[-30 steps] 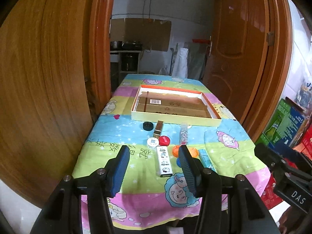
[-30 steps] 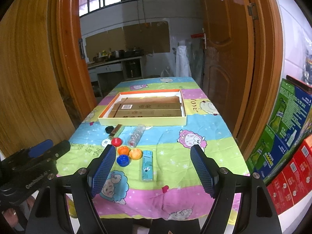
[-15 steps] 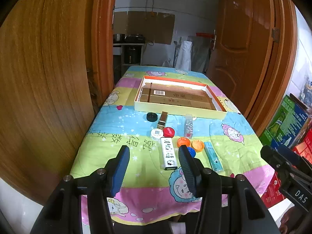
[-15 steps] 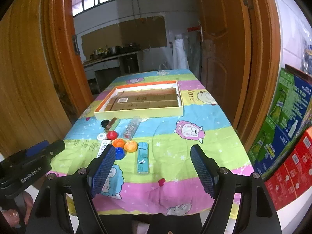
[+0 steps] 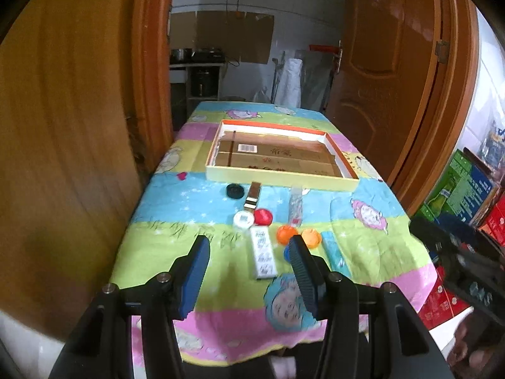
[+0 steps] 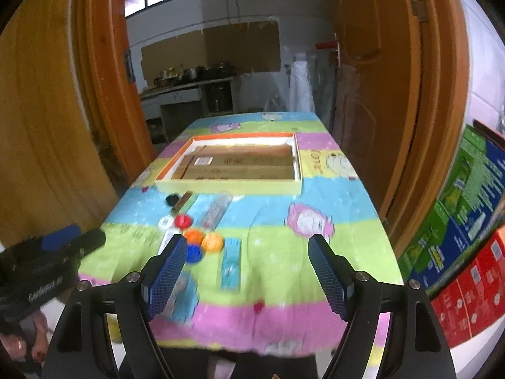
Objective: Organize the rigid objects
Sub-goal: 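Move both tools toward the small items near the tray box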
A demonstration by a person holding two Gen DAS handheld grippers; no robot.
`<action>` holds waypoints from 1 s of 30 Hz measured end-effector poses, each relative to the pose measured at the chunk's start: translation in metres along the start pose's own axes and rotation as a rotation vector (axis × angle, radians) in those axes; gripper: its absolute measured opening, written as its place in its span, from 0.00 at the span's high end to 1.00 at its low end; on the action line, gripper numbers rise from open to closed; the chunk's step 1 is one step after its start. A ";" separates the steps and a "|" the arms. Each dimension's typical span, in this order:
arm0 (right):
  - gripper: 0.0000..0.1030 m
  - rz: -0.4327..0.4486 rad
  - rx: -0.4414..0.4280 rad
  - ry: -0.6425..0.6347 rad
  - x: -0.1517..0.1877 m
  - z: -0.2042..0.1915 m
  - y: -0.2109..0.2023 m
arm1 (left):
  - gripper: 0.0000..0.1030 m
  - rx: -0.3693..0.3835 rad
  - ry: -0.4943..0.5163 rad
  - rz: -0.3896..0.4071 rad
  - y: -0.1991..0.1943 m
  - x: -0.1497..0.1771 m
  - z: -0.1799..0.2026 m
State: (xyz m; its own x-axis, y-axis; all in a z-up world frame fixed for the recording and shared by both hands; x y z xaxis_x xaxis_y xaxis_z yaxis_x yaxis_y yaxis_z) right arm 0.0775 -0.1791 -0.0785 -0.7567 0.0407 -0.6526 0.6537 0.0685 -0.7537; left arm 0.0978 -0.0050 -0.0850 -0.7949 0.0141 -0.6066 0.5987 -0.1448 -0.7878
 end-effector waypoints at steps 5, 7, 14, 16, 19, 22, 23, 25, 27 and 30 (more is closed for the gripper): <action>0.22 0.051 -0.005 0.085 -0.028 0.013 0.012 | 0.49 -0.047 0.006 0.041 0.013 -0.014 0.001; 0.22 0.063 -0.029 0.112 -0.022 0.012 0.013 | 0.49 -0.018 -0.007 0.026 0.019 -0.009 0.001; 0.22 0.028 -0.023 0.076 0.008 -0.002 0.026 | 0.49 -0.008 0.009 0.019 0.022 0.002 0.006; 0.22 0.035 -0.016 0.071 0.010 -0.003 0.024 | 0.49 -0.002 0.008 0.016 0.023 0.004 0.007; 0.22 0.036 -0.017 0.075 0.013 -0.003 0.023 | 0.49 0.003 0.008 0.004 0.026 0.007 0.008; 0.22 0.039 -0.014 0.086 0.017 0.000 0.024 | 0.49 0.023 -0.004 0.008 0.025 0.010 0.007; 0.22 0.034 -0.020 0.094 0.018 0.001 0.026 | 0.49 0.027 -0.005 0.015 0.025 0.012 0.007; 0.22 0.025 -0.046 0.098 0.021 -0.002 0.028 | 0.49 0.025 -0.004 0.023 0.024 0.014 0.007; 0.22 0.031 -0.038 0.072 0.021 -0.006 0.027 | 0.49 0.023 0.000 0.018 0.024 0.016 0.006; 0.22 0.042 -0.027 0.048 0.020 -0.009 0.025 | 0.49 0.007 0.002 0.019 0.026 0.013 0.003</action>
Point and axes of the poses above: each gripper's, at about its wrist camera, not at the fingertips, and y roughly the way its jaws point, z to its right, x to its underside, the point moved 8 cm from there along y, roughly the way its jaws point, and after that the axes turned 11 degrees about -z, right-handed, at the moved point
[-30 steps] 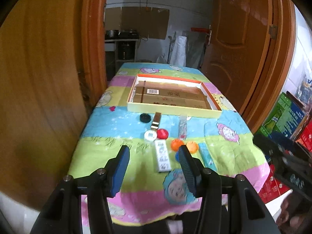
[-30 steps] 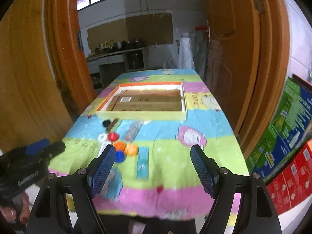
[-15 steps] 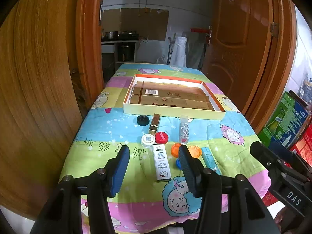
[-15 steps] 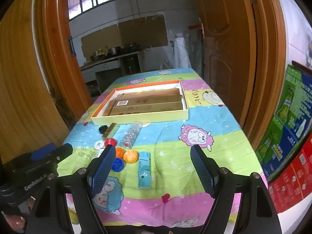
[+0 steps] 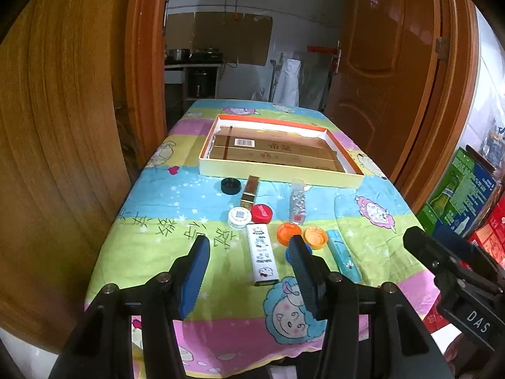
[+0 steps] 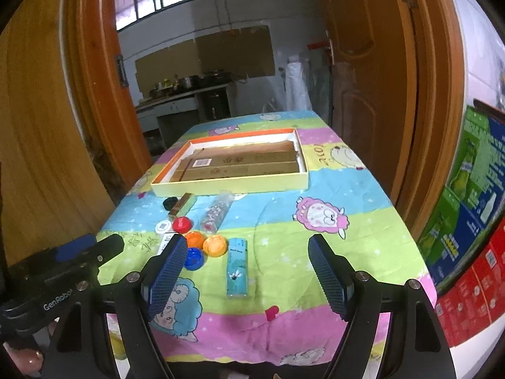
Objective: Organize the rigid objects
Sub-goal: 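Move both tools toward the small items near the tray box, then grasp the white Hello Kitty box with the left gripper while the right grasps the teal box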
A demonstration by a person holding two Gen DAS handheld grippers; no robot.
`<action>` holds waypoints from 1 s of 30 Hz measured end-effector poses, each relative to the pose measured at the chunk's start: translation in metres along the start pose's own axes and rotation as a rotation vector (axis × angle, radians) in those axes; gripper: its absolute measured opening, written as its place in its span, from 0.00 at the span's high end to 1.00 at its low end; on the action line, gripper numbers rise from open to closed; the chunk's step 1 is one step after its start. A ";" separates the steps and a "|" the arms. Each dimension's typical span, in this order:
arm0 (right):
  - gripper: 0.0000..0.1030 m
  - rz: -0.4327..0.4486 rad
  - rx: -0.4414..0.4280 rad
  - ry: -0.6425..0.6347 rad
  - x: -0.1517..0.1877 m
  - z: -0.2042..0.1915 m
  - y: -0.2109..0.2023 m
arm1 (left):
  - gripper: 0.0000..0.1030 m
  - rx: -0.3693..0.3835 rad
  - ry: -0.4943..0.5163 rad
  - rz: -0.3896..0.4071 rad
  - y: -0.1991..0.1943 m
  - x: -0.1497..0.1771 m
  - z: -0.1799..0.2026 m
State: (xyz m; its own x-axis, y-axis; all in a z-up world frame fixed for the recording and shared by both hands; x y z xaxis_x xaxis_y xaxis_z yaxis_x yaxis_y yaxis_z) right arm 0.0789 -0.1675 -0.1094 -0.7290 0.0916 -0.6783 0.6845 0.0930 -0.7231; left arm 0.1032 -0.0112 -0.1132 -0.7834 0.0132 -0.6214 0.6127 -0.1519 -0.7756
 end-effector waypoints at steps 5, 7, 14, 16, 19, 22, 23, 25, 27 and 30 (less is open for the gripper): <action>0.22 -0.001 0.012 -0.013 -0.020 0.000 0.013 | 0.49 -0.030 0.001 -0.004 0.014 -0.016 -0.006; 0.22 0.008 0.016 -0.005 -0.038 0.002 0.019 | 0.49 -0.042 -0.001 0.004 0.017 -0.025 -0.008; 0.22 -0.006 0.025 0.020 -0.048 0.014 0.029 | 0.49 -0.011 -0.017 -0.018 0.026 -0.023 -0.009; 0.22 -0.044 0.013 0.038 -0.034 0.017 0.036 | 0.49 0.002 -0.012 -0.051 0.035 -0.013 -0.006; 0.22 -0.102 0.005 0.066 -0.009 0.023 0.049 | 0.49 0.006 0.000 -0.083 0.047 -0.005 -0.001; 0.22 -0.126 0.015 0.066 0.002 0.025 0.056 | 0.49 0.010 0.004 -0.112 0.058 0.002 0.003; 0.22 -0.128 0.019 0.063 0.004 0.026 0.057 | 0.49 0.013 0.005 -0.122 0.062 0.003 0.005; 0.22 -0.127 0.026 0.053 0.007 0.025 0.058 | 0.49 0.016 0.010 -0.134 0.068 0.006 0.008; 0.22 -0.132 0.033 0.044 0.010 0.026 0.061 | 0.49 0.019 0.017 -0.142 0.071 0.008 0.010; 0.22 -0.139 0.025 0.041 0.014 0.027 0.066 | 0.49 0.021 0.023 -0.157 0.077 0.011 0.011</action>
Point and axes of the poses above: each gripper's, at about its wrist camera, not at the fingertips, and y roughly the way its jaws point, z to its right, x to its underside, the point moved 8 cm from there along y, roughly the way its jaws point, and after that the axes turned 11 degrees about -z, right-handed, at the moved point
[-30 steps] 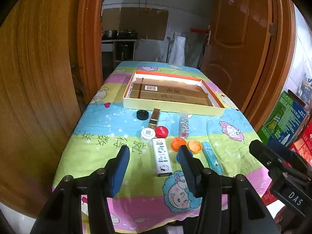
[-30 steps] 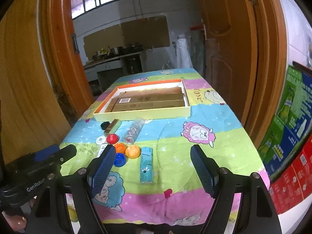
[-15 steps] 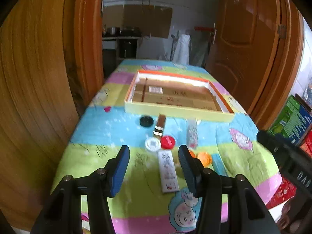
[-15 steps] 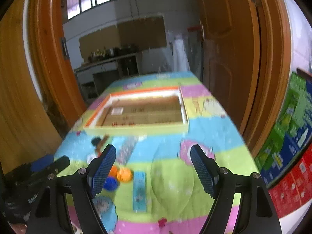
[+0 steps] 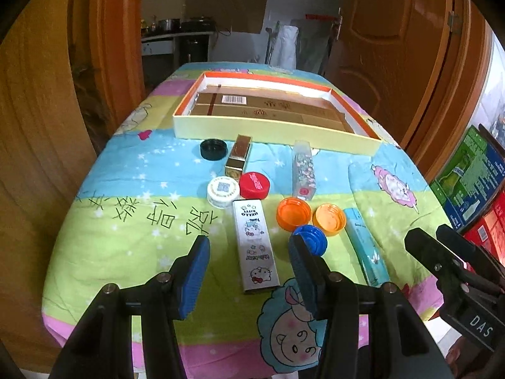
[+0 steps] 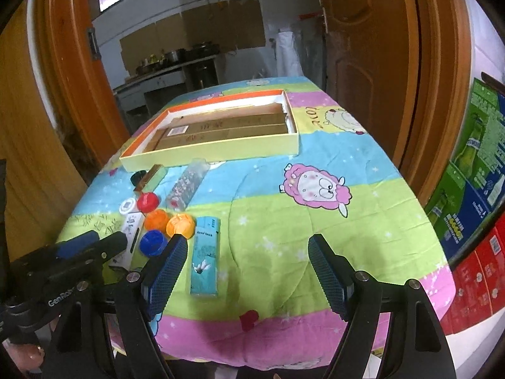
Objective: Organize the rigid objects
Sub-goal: 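Grasp the white Hello Kitty box with the left gripper while the right grasps the teal box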
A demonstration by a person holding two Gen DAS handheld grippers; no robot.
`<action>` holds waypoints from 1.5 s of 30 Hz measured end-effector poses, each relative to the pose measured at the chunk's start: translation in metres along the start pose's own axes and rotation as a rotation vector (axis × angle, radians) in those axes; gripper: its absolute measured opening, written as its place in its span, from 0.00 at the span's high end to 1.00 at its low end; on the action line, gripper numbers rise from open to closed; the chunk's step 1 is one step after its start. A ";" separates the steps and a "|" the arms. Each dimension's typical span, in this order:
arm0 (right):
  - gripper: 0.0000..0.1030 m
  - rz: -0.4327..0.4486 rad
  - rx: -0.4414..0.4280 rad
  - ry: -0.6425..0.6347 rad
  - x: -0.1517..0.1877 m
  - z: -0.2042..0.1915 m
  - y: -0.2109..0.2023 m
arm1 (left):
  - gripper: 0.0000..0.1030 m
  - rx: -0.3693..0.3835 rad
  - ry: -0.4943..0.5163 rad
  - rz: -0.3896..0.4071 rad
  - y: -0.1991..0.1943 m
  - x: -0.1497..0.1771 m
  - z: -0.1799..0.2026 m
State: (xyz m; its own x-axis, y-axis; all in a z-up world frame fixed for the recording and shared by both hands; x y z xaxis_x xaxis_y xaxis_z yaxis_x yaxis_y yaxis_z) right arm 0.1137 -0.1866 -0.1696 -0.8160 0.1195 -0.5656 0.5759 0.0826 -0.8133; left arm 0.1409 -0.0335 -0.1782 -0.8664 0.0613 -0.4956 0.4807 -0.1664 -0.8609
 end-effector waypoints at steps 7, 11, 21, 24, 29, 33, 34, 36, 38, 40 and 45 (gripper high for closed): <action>0.22 -0.021 -0.010 -0.002 0.004 0.000 0.010 | 0.50 -0.008 -0.012 -0.036 0.013 0.004 -0.005; 0.22 -0.029 -0.011 -0.002 0.005 0.001 0.014 | 0.51 -0.023 -0.001 -0.027 0.015 0.003 -0.006; 0.23 -0.052 -0.011 -0.045 0.006 -0.009 0.026 | 0.74 -0.059 0.018 0.004 0.018 -0.003 -0.010; 0.26 -0.059 -0.012 -0.079 0.006 -0.018 0.031 | 0.74 -0.043 0.016 0.009 0.017 -0.002 -0.012; 0.43 -0.092 0.016 -0.117 0.008 -0.028 0.044 | 0.75 -0.020 0.013 0.016 0.016 -0.001 -0.013; 0.48 -0.099 0.035 -0.135 0.009 -0.030 0.048 | 0.75 -0.010 0.012 0.017 0.016 -0.001 -0.014; 0.54 -0.101 0.038 -0.139 0.009 -0.031 0.048 | 0.75 -0.009 0.012 0.017 0.016 -0.001 -0.014; 0.67 -0.103 0.040 -0.143 0.008 -0.032 0.048 | 0.75 -0.008 0.013 0.016 0.016 -0.001 -0.015; 0.77 -0.106 0.040 -0.139 0.008 -0.033 0.048 | 0.75 -0.011 0.014 0.015 0.015 -0.001 -0.014; 0.77 -0.109 0.049 -0.140 0.007 -0.033 0.048 | 0.75 -0.009 0.010 0.015 0.015 0.000 -0.015; 0.78 -0.109 0.048 -0.129 0.006 -0.033 0.046 | 0.75 -0.016 0.007 0.015 0.013 -0.001 -0.016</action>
Point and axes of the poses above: each gripper's, at about its wrist camera, not at the fingertips, and y roughly the way its jaws point, z to its right, x to its underside, the point moved 8 cm from there along y, roughly the way its jaws point, and after that the axes turned 11 degrees about -z, right-handed, at the moved point
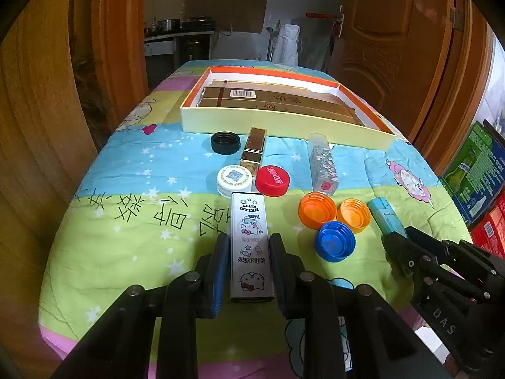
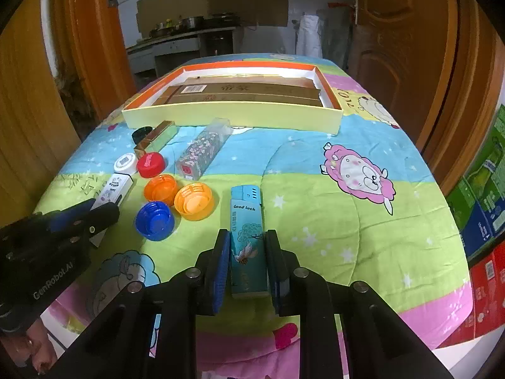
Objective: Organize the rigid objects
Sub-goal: 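Grasp the white Hello Kitty box with the left gripper while the right grasps the teal box, then carry both boxes into the tray box and open both grippers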
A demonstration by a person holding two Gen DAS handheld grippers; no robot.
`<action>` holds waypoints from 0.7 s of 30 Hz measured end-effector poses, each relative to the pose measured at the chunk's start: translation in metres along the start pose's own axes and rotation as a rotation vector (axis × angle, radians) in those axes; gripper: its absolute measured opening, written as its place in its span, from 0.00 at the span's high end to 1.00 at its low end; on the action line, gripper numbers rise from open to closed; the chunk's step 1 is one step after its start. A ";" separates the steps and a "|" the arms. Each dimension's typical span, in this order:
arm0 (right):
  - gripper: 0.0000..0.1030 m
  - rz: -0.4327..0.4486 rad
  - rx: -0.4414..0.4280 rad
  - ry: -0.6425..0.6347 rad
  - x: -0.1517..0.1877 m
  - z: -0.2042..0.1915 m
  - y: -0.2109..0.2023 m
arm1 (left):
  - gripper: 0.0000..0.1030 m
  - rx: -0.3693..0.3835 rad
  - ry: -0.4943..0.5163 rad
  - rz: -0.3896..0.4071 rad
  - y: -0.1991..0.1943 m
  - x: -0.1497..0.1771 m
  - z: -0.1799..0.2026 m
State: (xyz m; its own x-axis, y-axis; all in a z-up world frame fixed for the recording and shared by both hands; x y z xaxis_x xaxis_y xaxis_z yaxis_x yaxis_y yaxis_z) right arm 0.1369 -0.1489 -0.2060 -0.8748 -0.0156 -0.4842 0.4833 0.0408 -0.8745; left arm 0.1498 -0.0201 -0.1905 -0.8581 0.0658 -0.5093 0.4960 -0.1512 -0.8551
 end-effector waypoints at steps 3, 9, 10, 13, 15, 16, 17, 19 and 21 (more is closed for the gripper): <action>0.78 0.012 -0.003 0.007 -0.002 0.000 -0.004 | 0.75 -0.008 -0.002 0.008 -0.005 -0.002 -0.002; 0.78 0.049 -0.004 0.010 -0.013 0.001 -0.018 | 0.75 -0.018 0.006 0.035 -0.018 -0.011 -0.002; 0.78 0.055 -0.006 0.010 -0.016 0.001 -0.020 | 0.75 -0.019 0.007 0.039 -0.020 -0.013 -0.002; 0.78 0.073 -0.011 0.006 -0.025 0.001 -0.026 | 0.75 -0.023 0.011 0.057 -0.027 -0.024 -0.002; 0.78 0.090 -0.012 0.003 -0.033 0.002 -0.031 | 0.75 -0.020 0.011 0.065 -0.031 -0.033 -0.001; 0.78 0.100 -0.013 0.001 -0.039 0.003 -0.034 | 0.75 -0.020 0.011 0.069 -0.032 -0.037 -0.001; 0.78 0.109 -0.014 0.001 -0.044 0.004 -0.037 | 0.75 -0.020 0.012 0.077 -0.035 -0.044 -0.001; 0.78 0.131 -0.017 0.003 -0.057 0.008 -0.043 | 0.75 -0.021 0.015 0.090 -0.038 -0.056 0.000; 0.78 0.148 -0.018 0.005 -0.068 0.012 -0.048 | 0.75 -0.017 0.017 0.106 -0.042 -0.072 0.002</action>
State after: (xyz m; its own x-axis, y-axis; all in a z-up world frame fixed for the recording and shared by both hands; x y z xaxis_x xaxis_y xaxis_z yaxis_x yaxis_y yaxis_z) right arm 0.1736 -0.1618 -0.1318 -0.7941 -0.0030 -0.6078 0.6066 0.0606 -0.7927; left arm 0.1904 -0.0208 -0.1178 -0.7985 0.0666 -0.5982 0.5859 -0.1417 -0.7979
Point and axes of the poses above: each gripper's, at about its wrist camera, not at the fingertips, and y roughly the way its jaws point, z to its right, x to its underside, the point moved 8 cm from there along y, roughly the way its jaws point, and after that the axes turned 11 degrees about -z, right-handed, at the moved point
